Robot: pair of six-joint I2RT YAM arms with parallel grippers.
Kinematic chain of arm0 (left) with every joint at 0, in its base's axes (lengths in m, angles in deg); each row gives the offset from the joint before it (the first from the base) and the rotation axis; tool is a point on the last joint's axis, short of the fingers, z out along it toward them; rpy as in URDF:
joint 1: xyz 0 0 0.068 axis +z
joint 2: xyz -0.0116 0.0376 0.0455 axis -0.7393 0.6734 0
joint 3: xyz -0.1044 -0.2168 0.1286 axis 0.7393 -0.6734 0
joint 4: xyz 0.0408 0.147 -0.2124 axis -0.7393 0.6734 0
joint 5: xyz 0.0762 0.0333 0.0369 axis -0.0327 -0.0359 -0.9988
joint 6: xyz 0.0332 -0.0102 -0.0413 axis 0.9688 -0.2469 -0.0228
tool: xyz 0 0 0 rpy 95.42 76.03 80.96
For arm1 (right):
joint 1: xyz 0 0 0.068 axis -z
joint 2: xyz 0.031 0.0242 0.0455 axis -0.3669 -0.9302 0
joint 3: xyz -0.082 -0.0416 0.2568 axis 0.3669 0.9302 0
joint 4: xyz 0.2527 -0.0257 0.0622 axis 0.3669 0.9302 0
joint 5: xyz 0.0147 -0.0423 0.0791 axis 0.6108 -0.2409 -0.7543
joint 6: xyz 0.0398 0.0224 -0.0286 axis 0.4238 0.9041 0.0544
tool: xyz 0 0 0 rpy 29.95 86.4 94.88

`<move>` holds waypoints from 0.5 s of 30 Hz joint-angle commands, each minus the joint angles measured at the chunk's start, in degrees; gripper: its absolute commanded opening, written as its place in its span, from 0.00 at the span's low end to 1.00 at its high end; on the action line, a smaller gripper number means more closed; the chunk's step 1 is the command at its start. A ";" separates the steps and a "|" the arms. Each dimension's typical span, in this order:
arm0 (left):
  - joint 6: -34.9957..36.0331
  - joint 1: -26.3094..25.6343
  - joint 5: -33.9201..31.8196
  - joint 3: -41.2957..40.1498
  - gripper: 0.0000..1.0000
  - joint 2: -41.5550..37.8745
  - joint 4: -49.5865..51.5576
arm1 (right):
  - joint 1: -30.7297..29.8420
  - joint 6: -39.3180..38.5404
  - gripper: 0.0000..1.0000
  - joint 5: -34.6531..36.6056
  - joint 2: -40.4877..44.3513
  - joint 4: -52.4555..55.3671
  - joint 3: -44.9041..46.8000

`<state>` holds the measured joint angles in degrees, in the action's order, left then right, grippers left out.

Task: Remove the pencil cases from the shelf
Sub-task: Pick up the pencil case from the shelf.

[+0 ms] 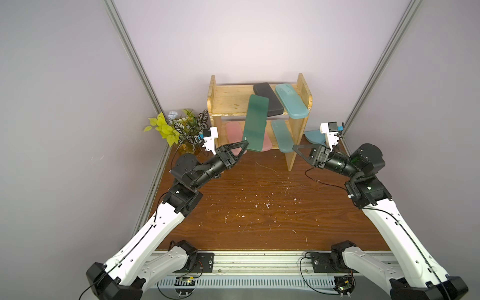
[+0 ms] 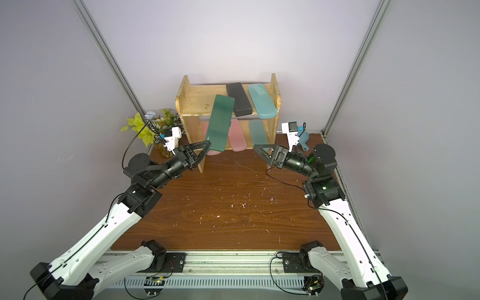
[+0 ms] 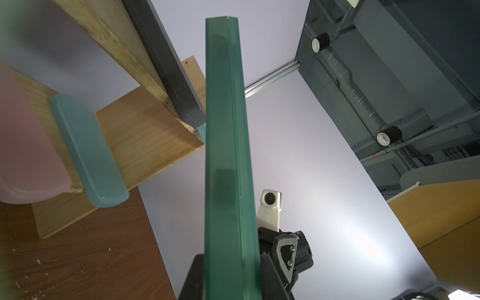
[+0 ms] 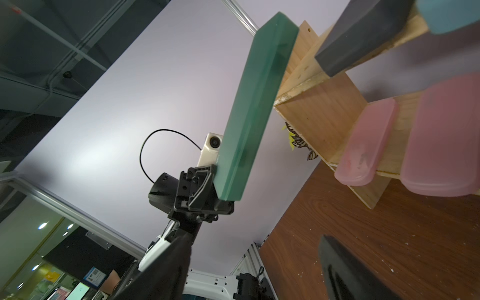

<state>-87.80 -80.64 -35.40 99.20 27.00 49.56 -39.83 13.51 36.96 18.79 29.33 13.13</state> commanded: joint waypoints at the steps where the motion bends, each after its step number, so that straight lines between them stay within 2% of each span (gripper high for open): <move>1: 2.96 -3.22 2.56 -0.25 0.00 -0.26 -6.47 | -1.82 3.05 0.84 0.42 -0.48 -6.54 -2.26; 11: 3.72 -9.27 1.51 -4.95 0.00 -1.05 -10.73 | -4.40 7.01 0.80 2.62 -0.64 -9.42 -0.79; 15: 3.54 -10.22 0.61 -6.43 0.00 -1.48 -12.56 | -4.57 9.16 0.76 3.54 -0.43 -9.78 0.96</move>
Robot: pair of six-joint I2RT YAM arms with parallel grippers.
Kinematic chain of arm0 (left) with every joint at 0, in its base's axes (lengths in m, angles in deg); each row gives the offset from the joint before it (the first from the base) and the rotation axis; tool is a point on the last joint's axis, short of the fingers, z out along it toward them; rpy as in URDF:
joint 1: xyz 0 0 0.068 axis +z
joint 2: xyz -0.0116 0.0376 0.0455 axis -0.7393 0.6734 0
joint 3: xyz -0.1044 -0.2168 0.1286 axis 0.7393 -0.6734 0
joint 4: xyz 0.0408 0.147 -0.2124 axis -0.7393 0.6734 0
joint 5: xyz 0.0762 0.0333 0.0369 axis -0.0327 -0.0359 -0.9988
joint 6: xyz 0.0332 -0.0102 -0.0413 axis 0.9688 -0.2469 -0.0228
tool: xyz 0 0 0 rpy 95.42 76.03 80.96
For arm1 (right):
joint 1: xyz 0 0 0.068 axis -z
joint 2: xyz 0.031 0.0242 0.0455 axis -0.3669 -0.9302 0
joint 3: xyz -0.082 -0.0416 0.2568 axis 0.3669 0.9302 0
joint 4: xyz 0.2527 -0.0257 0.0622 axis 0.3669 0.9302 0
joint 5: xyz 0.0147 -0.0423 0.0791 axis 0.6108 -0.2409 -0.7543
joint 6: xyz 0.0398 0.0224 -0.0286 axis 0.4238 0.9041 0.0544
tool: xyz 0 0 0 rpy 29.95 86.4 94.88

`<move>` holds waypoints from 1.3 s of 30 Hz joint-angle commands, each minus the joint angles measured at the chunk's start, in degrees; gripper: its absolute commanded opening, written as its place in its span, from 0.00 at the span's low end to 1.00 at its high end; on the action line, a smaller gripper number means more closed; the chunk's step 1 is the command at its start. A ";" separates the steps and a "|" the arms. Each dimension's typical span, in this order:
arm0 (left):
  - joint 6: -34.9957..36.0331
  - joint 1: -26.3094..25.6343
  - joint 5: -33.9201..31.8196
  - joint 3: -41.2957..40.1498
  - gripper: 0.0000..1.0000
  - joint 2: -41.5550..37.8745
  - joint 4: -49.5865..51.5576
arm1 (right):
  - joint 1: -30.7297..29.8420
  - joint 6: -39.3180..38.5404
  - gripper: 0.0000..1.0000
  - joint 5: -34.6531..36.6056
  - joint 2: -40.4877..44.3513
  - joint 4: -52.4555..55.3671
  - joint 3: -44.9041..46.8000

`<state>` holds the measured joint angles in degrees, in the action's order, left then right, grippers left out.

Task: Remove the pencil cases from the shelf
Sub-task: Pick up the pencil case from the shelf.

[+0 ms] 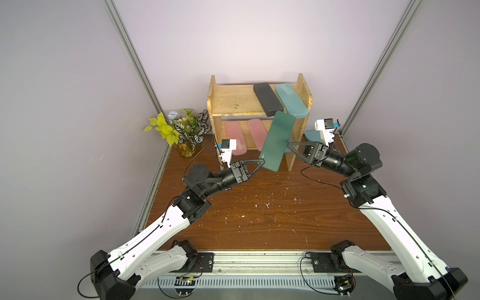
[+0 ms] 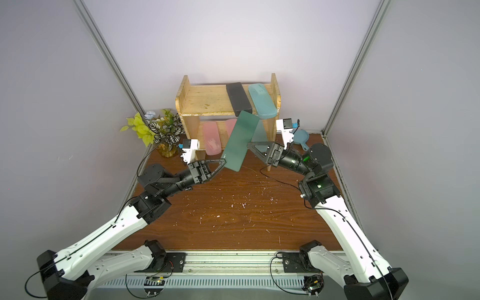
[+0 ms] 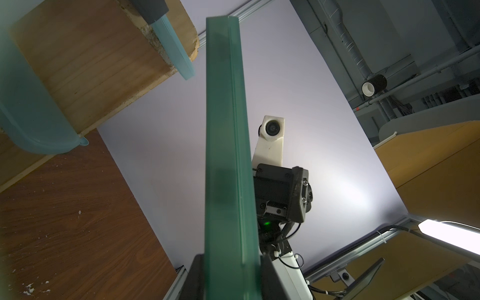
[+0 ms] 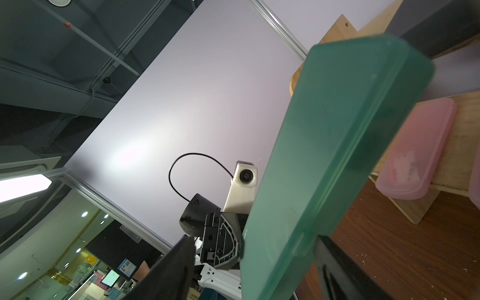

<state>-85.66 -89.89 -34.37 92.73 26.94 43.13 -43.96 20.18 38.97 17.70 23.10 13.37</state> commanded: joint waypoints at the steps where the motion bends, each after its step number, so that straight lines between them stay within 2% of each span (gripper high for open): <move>1: 1.29 -0.97 -0.41 -0.31 0.00 -1.51 -6.61 | -0.50 3.17 0.76 1.89 0.80 -3.78 1.23; 10: -0.08 -1.64 1.05 -1.98 0.00 -1.31 -8.88 | -0.77 3.68 0.71 3.22 1.82 -3.61 4.21; 14: -0.49 -2.07 2.04 -2.18 0.00 -0.48 -9.22 | -0.85 5.11 0.68 3.08 1.98 -6.97 5.61; 19: -1.03 -2.23 2.56 -2.69 0.00 0.06 -9.88 | -0.99 7.27 0.57 3.04 2.09 -11.25 8.07; 32: -2.36 -3.24 3.11 -4.64 0.00 0.32 -11.15 | -1.11 9.51 0.52 3.74 3.13 -16.66 11.73; 34: -2.36 -3.51 3.10 -4.78 0.00 0.50 -11.37 | -1.11 9.51 0.48 3.76 3.14 -16.76 12.09; 39: -2.70 -3.69 2.45 -5.87 0.00 0.18 -11.37 | -1.23 9.86 0.31 4.18 4.00 -17.46 13.82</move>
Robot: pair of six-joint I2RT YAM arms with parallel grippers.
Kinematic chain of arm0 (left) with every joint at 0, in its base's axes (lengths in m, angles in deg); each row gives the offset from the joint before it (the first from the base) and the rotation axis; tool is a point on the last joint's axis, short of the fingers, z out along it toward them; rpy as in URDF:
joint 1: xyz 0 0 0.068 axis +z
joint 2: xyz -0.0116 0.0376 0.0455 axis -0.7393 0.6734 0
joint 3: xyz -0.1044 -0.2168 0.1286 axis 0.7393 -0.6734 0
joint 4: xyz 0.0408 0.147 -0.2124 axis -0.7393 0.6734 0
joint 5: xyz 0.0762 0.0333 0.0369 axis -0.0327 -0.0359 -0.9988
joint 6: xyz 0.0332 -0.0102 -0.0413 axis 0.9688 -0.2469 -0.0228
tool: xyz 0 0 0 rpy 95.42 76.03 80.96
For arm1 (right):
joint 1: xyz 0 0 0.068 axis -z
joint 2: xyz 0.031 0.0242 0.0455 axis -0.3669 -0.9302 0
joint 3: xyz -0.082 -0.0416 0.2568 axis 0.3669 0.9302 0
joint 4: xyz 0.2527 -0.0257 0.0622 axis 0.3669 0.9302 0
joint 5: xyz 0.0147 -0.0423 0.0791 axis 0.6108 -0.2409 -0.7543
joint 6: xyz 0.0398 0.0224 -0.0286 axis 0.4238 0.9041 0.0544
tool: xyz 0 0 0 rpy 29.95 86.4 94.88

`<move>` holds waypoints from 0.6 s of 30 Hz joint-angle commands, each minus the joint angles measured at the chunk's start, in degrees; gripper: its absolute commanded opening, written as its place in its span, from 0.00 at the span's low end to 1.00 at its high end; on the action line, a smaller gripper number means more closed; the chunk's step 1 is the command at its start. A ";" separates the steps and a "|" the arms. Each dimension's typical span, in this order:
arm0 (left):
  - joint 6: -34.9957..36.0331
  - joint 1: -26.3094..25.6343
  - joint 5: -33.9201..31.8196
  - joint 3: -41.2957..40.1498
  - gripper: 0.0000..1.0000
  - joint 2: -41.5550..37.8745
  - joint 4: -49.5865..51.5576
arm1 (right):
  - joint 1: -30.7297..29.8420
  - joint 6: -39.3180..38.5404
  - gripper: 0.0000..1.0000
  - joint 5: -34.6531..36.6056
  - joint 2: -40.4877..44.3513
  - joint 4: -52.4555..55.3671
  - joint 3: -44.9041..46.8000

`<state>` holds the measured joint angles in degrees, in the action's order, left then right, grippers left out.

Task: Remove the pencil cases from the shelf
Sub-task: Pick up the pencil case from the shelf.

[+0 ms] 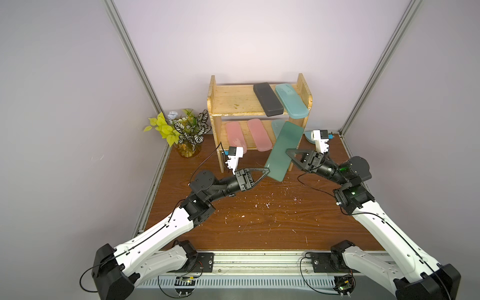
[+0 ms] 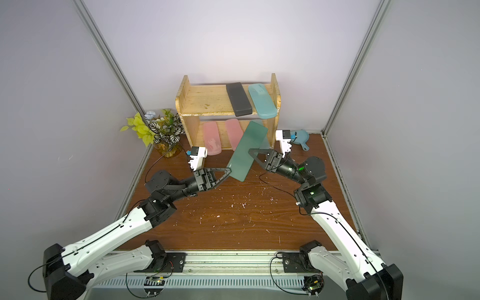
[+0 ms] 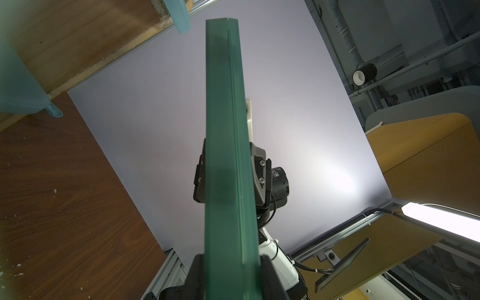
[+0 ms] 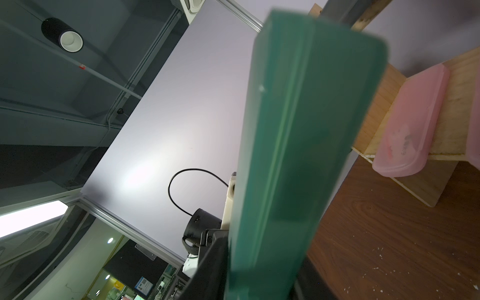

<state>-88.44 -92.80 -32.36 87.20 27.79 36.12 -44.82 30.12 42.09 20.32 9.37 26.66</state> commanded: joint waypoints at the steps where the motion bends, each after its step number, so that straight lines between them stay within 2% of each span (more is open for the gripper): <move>1: -0.14 -0.77 -0.05 -0.77 0.04 -0.98 -4.16 | -0.36 -0.13 0.31 1.14 1.75 -3.74 1.09; 2: -0.17 -0.80 -0.70 -1.19 0.11 -1.34 -3.86 | -0.37 -0.22 0.30 1.31 2.03 -3.48 1.68; 3: -0.18 -0.82 -1.30 -1.65 0.24 -1.74 -3.61 | -0.44 -0.26 0.30 1.48 2.38 -3.09 2.20; 4: -0.22 -0.84 -2.01 -2.04 0.47 -2.15 -2.75 | -0.39 -0.47 0.30 1.75 2.84 -2.46 2.94; 6: 0.04 -0.83 -3.67 -2.79 0.63 -3.24 -0.81 | -0.44 -1.16 0.29 2.10 3.68 -1.25 4.53; 7: 0.42 -0.77 -4.78 -3.09 0.77 -4.09 0.96 | -0.46 -1.88 0.29 2.31 4.20 -0.57 5.52; 10: 2.05 -0.79 -10.27 -3.56 0.97 -7.79 9.83 | -0.44 -5.11 0.29 3.02 6.18 3.95 8.27; 13: 4.35 -0.80 -17.83 -2.90 1.00 -12.73 23.05 | -0.70 -9.73 0.28 3.81 7.83 10.34 10.82; 18: 4.57 -0.62 -29.87 -1.28 0.99 -19.66 41.69 | -2.47 -13.87 0.28 6.14 10.31 14.55 16.99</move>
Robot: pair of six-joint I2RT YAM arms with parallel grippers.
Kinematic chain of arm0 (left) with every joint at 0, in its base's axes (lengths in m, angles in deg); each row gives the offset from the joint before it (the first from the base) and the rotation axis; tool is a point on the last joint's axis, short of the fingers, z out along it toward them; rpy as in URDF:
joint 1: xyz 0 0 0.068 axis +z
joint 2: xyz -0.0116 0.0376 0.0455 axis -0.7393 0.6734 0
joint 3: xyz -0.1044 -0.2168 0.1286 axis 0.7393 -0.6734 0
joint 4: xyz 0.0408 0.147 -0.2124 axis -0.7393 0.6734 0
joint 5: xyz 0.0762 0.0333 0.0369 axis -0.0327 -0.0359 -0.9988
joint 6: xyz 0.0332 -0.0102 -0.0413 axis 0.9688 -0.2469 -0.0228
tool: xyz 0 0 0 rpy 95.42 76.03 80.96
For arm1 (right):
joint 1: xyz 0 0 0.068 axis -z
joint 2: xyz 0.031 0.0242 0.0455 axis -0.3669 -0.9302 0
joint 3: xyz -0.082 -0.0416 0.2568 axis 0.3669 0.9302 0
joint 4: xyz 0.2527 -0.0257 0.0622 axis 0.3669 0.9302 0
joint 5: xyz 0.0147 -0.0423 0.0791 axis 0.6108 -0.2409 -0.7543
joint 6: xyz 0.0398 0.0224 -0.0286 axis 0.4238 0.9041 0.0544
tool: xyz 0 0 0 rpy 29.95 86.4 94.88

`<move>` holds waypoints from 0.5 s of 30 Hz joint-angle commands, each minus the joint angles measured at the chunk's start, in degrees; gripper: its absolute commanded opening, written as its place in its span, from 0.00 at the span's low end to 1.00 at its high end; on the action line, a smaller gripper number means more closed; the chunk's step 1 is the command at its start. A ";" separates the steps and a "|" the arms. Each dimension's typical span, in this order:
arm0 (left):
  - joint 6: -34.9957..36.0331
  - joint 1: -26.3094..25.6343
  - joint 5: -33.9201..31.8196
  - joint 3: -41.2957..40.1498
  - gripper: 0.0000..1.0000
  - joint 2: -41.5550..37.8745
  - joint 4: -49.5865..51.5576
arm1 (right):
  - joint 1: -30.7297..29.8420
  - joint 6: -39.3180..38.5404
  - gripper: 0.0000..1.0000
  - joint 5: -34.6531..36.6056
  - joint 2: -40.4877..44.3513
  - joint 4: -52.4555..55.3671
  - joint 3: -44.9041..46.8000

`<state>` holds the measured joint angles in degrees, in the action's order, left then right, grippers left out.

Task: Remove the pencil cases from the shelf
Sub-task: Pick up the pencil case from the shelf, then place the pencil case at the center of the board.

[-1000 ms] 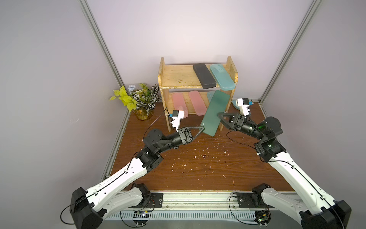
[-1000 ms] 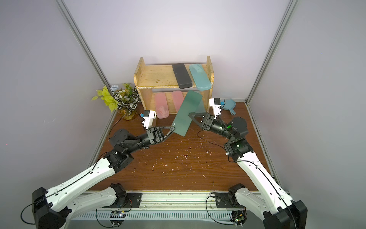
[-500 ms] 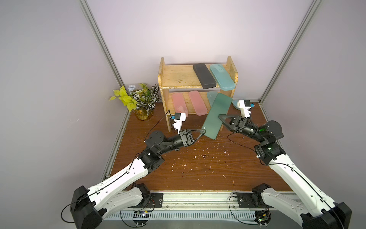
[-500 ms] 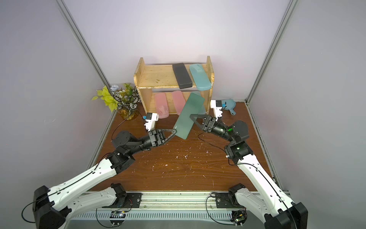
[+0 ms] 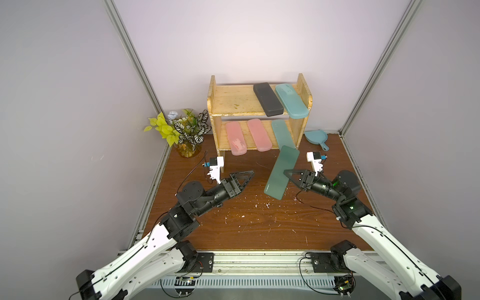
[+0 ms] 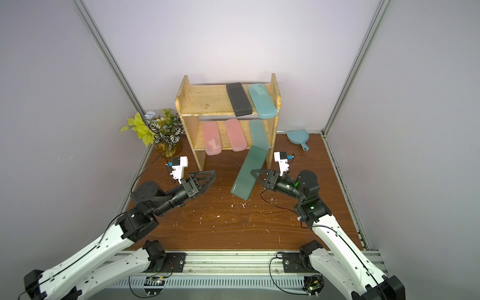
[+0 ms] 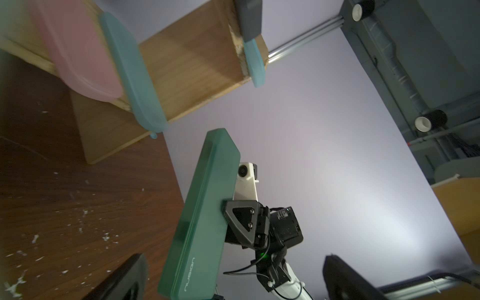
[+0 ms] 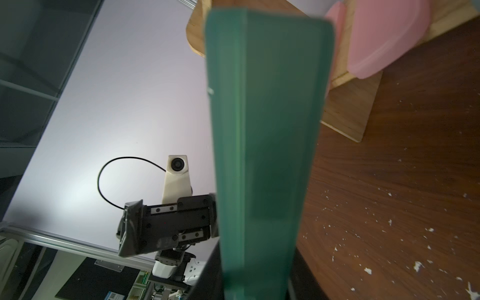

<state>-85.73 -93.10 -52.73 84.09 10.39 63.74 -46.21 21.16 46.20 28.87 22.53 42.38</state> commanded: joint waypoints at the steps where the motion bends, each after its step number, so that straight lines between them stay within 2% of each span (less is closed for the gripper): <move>1: 1.95 -0.29 -11.29 2.49 1.00 -3.02 17.23 | -1.69 -5.49 0.28 2.86 2.13 1.72 2.51; 8: 4.75 -0.33 -21.35 6.97 0.99 -4.74 31.04 | -8.02 -6.58 0.28 9.73 1.38 -0.89 9.49; 15: 4.32 -0.30 -28.26 6.39 0.99 -6.32 33.18 | -16.19 -6.36 0.28 16.07 -6.99 -8.57 11.20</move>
<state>-82.36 -93.10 -75.77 90.02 4.75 93.71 -60.16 16.00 58.18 23.55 22.20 54.38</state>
